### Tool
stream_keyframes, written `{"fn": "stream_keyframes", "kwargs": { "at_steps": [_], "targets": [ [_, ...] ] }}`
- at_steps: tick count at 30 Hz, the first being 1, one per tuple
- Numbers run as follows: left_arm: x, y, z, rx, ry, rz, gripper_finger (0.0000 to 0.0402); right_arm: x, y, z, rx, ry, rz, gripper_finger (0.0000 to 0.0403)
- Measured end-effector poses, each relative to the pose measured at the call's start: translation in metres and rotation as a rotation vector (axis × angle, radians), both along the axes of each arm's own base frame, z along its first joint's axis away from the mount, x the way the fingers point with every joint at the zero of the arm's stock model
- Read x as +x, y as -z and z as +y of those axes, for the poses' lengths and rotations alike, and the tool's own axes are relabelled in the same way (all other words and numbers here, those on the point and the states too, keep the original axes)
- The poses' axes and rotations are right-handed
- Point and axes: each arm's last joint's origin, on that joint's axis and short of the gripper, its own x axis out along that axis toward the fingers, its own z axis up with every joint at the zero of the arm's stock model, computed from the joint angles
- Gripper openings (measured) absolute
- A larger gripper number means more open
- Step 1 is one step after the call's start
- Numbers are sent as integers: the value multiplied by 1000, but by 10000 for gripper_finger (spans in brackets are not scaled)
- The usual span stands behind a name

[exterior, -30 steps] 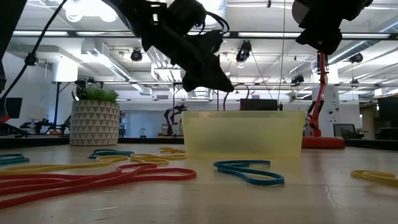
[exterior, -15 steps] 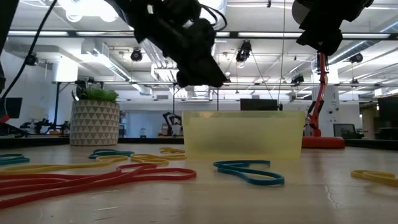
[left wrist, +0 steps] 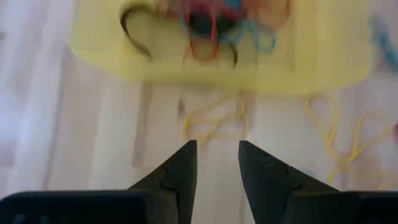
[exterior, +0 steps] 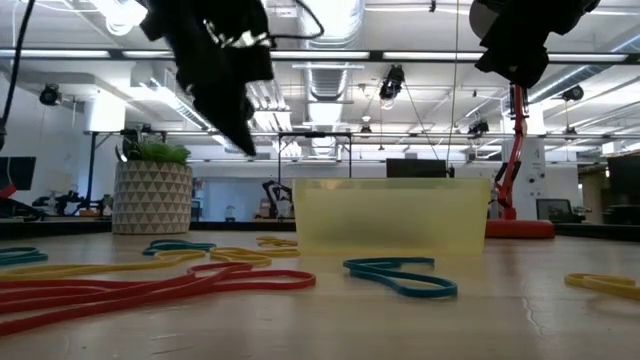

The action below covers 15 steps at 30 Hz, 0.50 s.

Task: Pick and place rubber bands into bin
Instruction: Put the yellow rubber band into the bin

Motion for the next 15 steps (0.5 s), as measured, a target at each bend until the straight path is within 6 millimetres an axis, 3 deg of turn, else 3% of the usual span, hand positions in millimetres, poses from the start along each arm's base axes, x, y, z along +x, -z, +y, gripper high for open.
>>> {"fn": "stream_keyframes", "kwargs": {
  "at_steps": [6,15],
  "targets": [
    [4,36,2,12,28,78,102,1,-1,0,1,2,-10,123],
    [31,57,7,126,195,152,103,1,-1,0,21,17,-16,123]
  ]
}}
